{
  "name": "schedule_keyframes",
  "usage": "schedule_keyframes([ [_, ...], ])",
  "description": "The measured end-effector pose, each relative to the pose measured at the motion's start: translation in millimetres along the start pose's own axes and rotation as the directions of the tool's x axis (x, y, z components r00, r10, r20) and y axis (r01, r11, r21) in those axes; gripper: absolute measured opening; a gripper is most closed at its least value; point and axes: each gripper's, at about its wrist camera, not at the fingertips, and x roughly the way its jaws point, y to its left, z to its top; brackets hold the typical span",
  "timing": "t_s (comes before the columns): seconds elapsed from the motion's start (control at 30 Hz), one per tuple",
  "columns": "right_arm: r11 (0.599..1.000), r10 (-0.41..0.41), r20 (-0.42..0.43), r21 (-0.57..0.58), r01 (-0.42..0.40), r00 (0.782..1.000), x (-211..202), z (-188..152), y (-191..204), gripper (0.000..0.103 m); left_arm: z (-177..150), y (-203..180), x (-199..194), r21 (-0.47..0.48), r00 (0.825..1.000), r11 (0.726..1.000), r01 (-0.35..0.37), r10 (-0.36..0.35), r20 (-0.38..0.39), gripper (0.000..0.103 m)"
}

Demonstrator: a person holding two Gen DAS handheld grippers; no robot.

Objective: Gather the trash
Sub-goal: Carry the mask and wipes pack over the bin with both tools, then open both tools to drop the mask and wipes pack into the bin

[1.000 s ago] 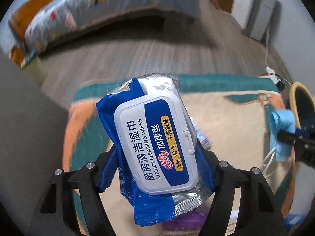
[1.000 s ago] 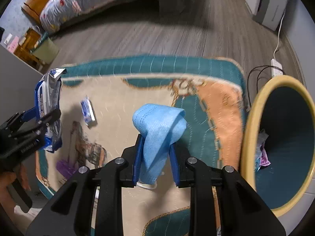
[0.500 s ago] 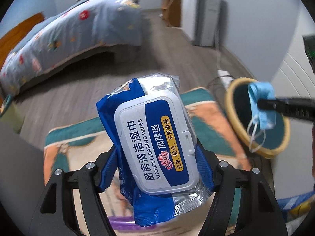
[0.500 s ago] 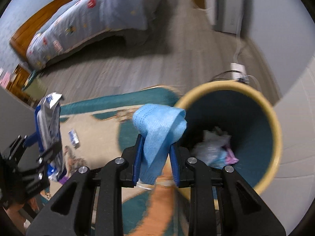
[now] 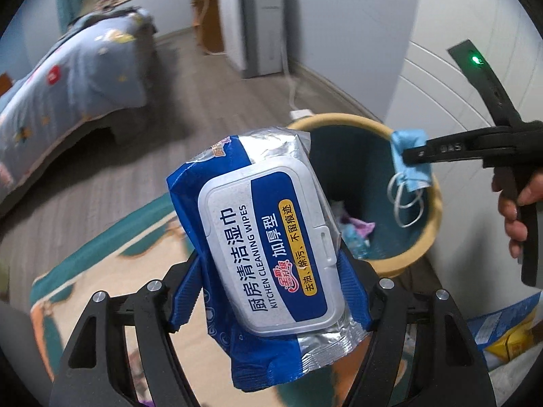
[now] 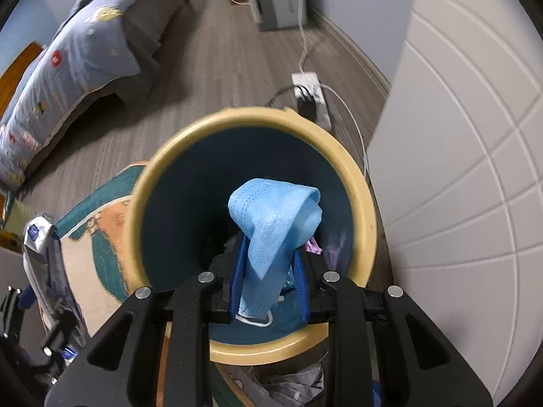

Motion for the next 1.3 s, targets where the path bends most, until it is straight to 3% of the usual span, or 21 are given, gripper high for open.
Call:
schedule_keyframes([
  [0.3, 1.0, 0.001, -0.025, 0.023, 0.0, 1.0, 13.1, 0.9, -7.7, 0.028, 22.1, -41.4, 44.4, 0.042, 0.998, 0.998, 0.054, -0.054, 0.011, 0.078],
  [0.47, 1.0, 0.006, -0.011, 0.011, -0.006, 1.0, 10.8, 2.5, -6.9, 0.053, 25.7, -49.2, 46.7, 0.056, 0.998, 0.997, 0.046, -0.048, 0.044, 0.09],
  [0.6, 1.0, 0.004, 0.003, 0.009, -0.005, 1.0, 7.7, 4.4, -5.7, 0.059, 26.3, -44.1, 43.0, 0.035, 0.998, 0.999, 0.04, -0.042, 0.056, 0.093],
  [0.73, 1.0, 0.004, 0.007, -0.006, -0.004, 1.0, 5.3, 4.4, -0.3, 0.072, 24.9, -34.7, 36.3, 0.001, 0.998, 0.999, 0.032, -0.032, 0.054, 0.095],
  [0.83, 1.0, 0.009, 0.02, -0.024, -0.009, 1.0, -1.2, 4.4, 5.4, 0.086, 20.7, -25.8, 26.3, -0.015, 0.998, 1.0, 0.021, -0.02, 0.054, 0.096],
  [0.93, 0.999, 0.01, 0.04, -0.046, -0.008, 0.999, -9.0, 4.4, 13.6, 0.093, 14.7, -13.1, 13.8, -0.023, 0.999, 1.0, -0.001, 0.003, 0.053, 0.096],
  [1.3, 0.978, 0.048, 0.089, -0.208, -0.028, 0.995, -37.9, -7.0, 90.2, 0.097, -19.2, 65.5, -80.2, -0.107, 0.993, 0.989, -0.098, 0.104, 0.048, 0.097],
])
